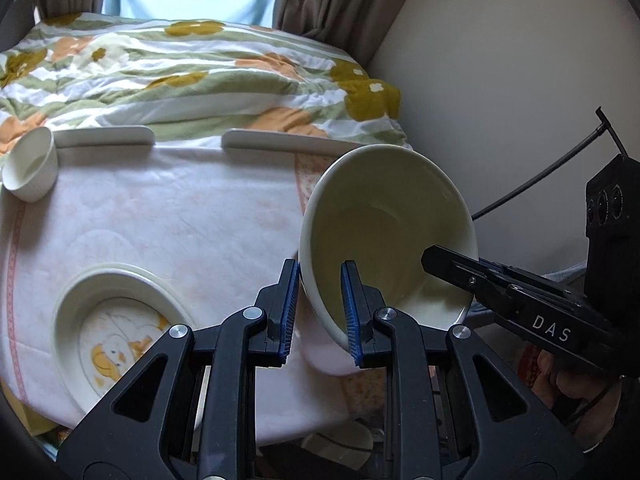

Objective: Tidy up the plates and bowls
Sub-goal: 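Carry the cream bowl into the pink dish and release it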

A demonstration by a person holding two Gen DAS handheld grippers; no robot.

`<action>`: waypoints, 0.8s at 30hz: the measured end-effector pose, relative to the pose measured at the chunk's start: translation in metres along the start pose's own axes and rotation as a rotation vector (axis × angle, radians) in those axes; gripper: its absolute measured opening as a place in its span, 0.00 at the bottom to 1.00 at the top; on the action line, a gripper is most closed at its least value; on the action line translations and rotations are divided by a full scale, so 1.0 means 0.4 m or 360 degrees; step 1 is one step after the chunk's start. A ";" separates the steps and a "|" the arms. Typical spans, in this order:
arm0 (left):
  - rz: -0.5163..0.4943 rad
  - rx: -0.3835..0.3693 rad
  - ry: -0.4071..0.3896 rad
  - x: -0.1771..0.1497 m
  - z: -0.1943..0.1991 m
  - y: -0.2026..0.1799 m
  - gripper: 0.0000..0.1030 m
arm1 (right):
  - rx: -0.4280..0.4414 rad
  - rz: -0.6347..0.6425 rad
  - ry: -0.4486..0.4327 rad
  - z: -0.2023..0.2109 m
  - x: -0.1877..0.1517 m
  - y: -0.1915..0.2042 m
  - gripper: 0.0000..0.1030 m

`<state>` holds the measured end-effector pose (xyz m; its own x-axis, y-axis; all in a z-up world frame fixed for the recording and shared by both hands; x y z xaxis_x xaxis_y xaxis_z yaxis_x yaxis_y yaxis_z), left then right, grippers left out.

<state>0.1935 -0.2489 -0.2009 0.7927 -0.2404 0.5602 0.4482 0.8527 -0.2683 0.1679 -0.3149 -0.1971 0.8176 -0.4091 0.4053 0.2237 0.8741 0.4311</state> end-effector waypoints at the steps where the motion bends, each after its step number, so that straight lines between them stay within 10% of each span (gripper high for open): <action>1: -0.0004 -0.0007 0.0030 -0.011 -0.020 -0.018 0.19 | -0.0014 -0.0011 0.0007 0.001 -0.002 -0.023 0.15; 24: -0.0296 0.0231 0.0476 -0.141 -0.320 -0.017 0.19 | -0.0150 -0.0228 0.0269 -0.202 -0.103 -0.275 0.15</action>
<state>0.1985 -0.3005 -0.3311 0.7987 -0.5036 0.3295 0.5494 0.8336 -0.0577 0.1523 -0.3731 -0.3263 0.8493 -0.4881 0.2012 0.3861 0.8341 0.3940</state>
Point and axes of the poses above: each gripper's, at about its wrist camera, not at the fingertips, and z roughly against the way its jaws point, y to its left, x to its top, the point moved 9 cm from there along -z, roughly the way its jaws point, and after that the axes turned 13 degrees about -z, right-handed, at the moved point
